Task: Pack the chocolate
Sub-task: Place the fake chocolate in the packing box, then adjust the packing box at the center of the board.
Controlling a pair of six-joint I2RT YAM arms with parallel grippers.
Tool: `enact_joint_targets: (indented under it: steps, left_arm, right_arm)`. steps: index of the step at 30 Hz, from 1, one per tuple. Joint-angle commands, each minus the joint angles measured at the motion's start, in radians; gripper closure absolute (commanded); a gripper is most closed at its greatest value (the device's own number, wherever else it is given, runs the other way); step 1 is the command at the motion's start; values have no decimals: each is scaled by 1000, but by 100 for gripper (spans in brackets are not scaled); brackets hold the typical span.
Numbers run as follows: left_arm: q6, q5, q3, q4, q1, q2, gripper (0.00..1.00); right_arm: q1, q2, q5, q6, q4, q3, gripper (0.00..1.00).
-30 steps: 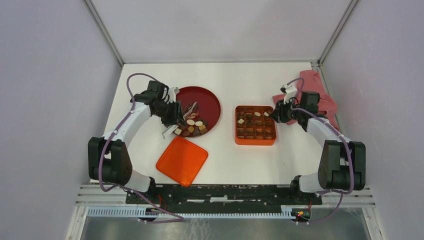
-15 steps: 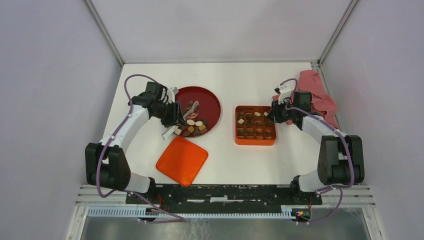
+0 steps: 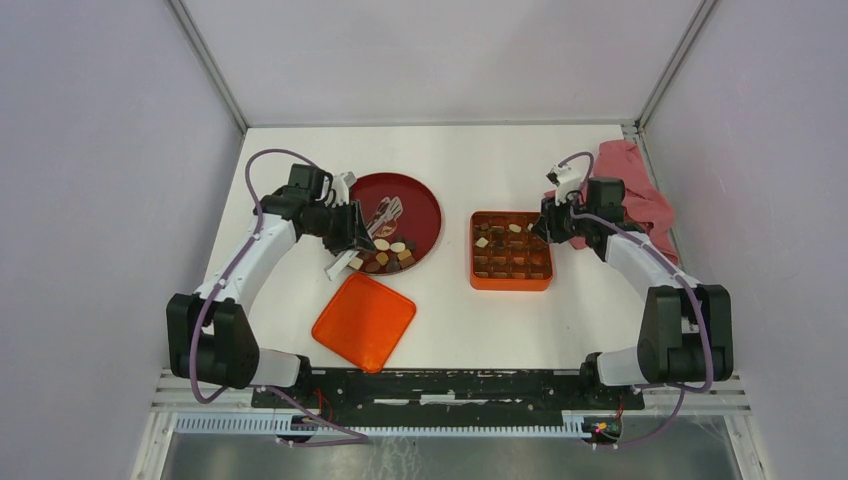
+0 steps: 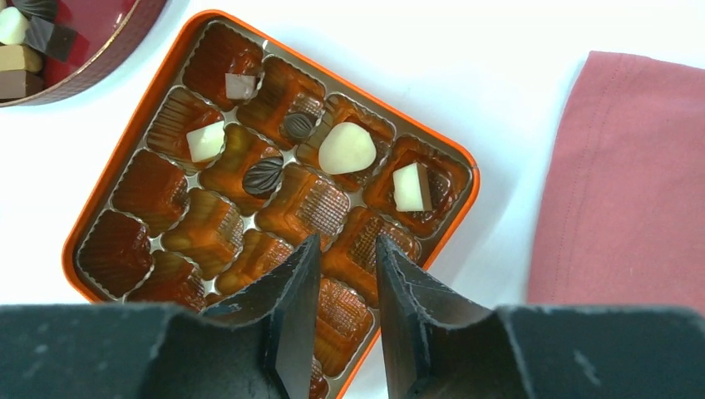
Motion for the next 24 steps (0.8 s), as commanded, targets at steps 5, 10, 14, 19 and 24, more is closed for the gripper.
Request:
enact_joint_targets:
  steps: [5,10,14,19,24]
  left_arm:
    - [-57,52,7,59,-6,-42,98]
    - [-58,52,1,60,-14,-44,98]
    - [-61,52,4,63,-20,-40,98]
    - [-63,47,10,64,-31,-34,98]
    - [-64,38,-4,70,-31,-38,98]
  right_arm:
    - [-9,-23,165,-34,-31,42,54]
    - [-8,1,219,-8,4,12,54]
    - [-9,33,230,82,52,11,55]
    - [-8,92,305,266,97,33,56]
    - [-5,177,366,295,56,99,60]
